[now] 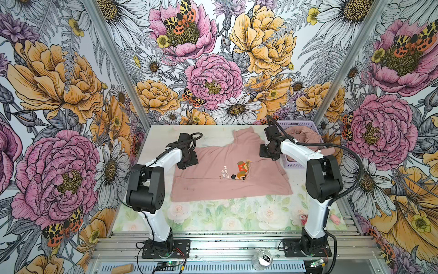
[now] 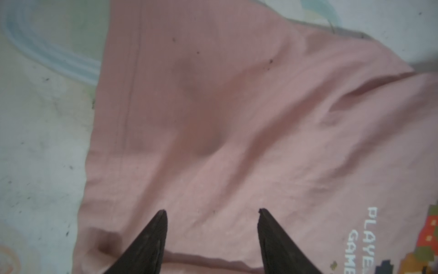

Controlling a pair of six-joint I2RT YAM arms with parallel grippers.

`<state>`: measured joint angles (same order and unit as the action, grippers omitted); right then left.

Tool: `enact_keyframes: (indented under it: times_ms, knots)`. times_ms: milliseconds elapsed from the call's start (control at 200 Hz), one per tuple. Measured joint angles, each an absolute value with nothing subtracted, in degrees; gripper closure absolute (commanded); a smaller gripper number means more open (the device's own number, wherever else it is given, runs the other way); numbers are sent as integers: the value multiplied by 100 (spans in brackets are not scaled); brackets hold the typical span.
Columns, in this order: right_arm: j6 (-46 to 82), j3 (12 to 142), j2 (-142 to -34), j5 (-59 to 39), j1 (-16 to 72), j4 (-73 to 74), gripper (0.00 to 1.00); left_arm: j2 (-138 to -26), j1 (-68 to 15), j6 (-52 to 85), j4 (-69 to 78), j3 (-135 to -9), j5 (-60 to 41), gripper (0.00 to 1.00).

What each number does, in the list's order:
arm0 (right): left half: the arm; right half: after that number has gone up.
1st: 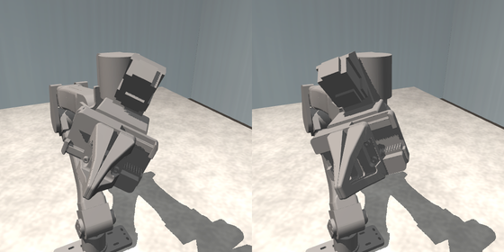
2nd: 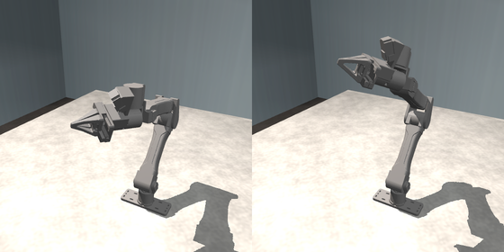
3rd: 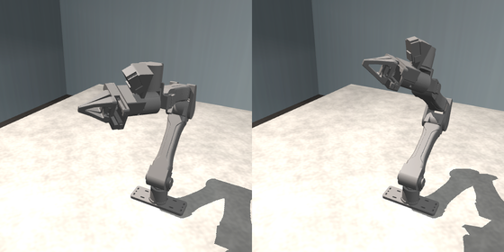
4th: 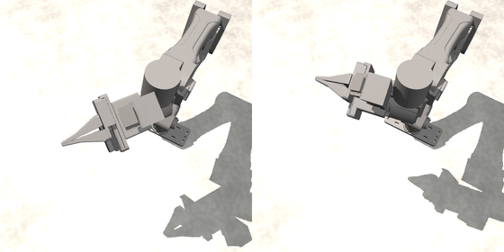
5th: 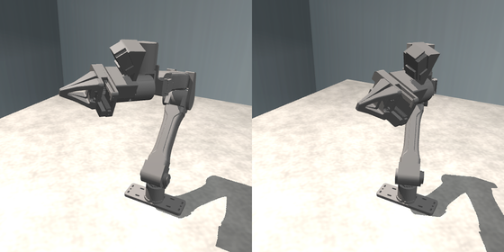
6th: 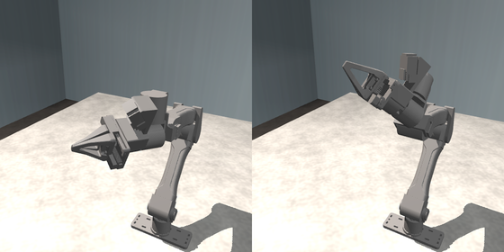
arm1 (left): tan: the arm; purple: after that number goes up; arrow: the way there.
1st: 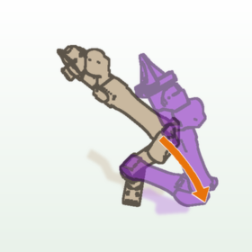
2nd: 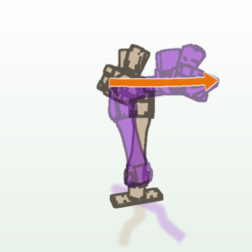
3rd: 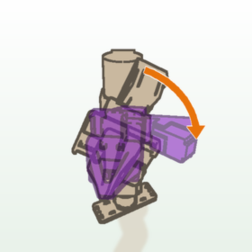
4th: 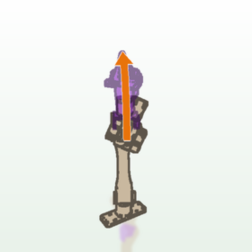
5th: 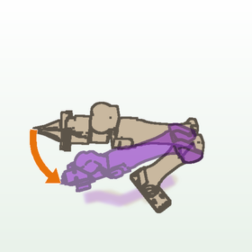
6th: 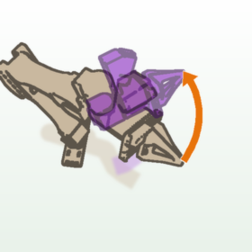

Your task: Fold and stack the mixed laundry pile

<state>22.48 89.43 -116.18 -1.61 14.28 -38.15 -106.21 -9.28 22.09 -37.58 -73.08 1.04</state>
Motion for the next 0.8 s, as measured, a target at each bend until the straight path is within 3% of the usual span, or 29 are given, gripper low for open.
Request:
enact_keyframes:
  times_ms: [285, 800]
  knots:
    - [2080, 9050, -12313, -176, 1409, -3638, 49, -11096, -768, 2193, -3658, -7352, 73, 42]
    - [2318, 7266, -11069, -292, 1507, -3485, 50, -10027, -436, 2338, -3756, -5996, 84, 46]
